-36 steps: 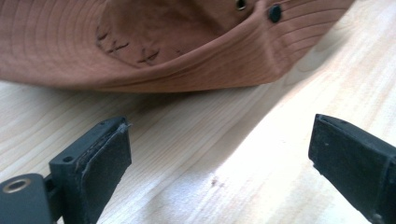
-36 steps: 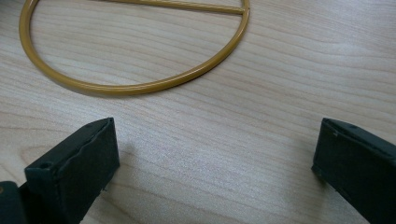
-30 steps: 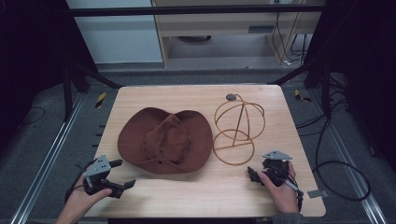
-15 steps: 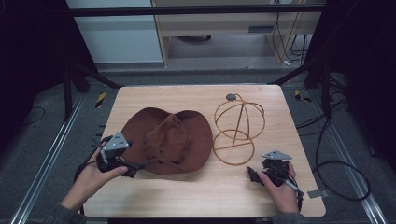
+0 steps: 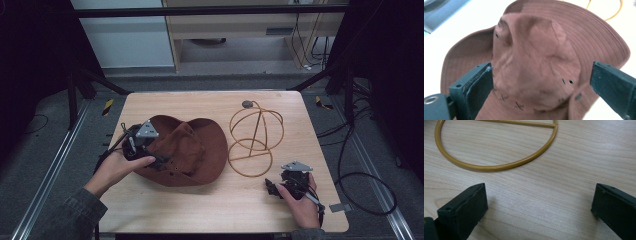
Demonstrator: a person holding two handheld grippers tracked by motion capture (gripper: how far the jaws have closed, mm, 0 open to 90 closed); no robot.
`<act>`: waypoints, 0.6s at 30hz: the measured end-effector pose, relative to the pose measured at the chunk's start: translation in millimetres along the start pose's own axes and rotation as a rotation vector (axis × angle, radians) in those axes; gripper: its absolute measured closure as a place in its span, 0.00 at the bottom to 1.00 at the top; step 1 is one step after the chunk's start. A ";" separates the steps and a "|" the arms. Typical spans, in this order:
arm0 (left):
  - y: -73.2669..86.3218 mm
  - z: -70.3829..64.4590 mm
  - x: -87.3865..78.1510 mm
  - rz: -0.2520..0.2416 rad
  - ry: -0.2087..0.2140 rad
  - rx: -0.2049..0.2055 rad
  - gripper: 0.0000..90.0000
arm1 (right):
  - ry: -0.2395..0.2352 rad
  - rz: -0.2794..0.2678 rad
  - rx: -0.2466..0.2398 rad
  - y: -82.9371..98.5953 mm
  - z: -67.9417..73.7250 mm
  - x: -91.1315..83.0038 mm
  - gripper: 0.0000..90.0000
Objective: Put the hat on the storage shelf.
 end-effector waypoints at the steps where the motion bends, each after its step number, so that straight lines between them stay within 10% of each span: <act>1: -3.8 1.0 0.9 -0.004 -0.002 0.002 0.05 | 0.000 0.000 0.000 0.0 0.0 0.0 0.00; 18: -42.0 4.9 38.0 0.071 0.009 0.032 0.06 | 0.000 0.002 -0.001 0.1 -0.1 0.0 0.00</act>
Point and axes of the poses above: each handheld gripper's, and its own axes: x roughly forward along the jaws, y roughly out of its underside, z roughly to its left, the point moved 8 cm from there along x, roughly forward along the jaws
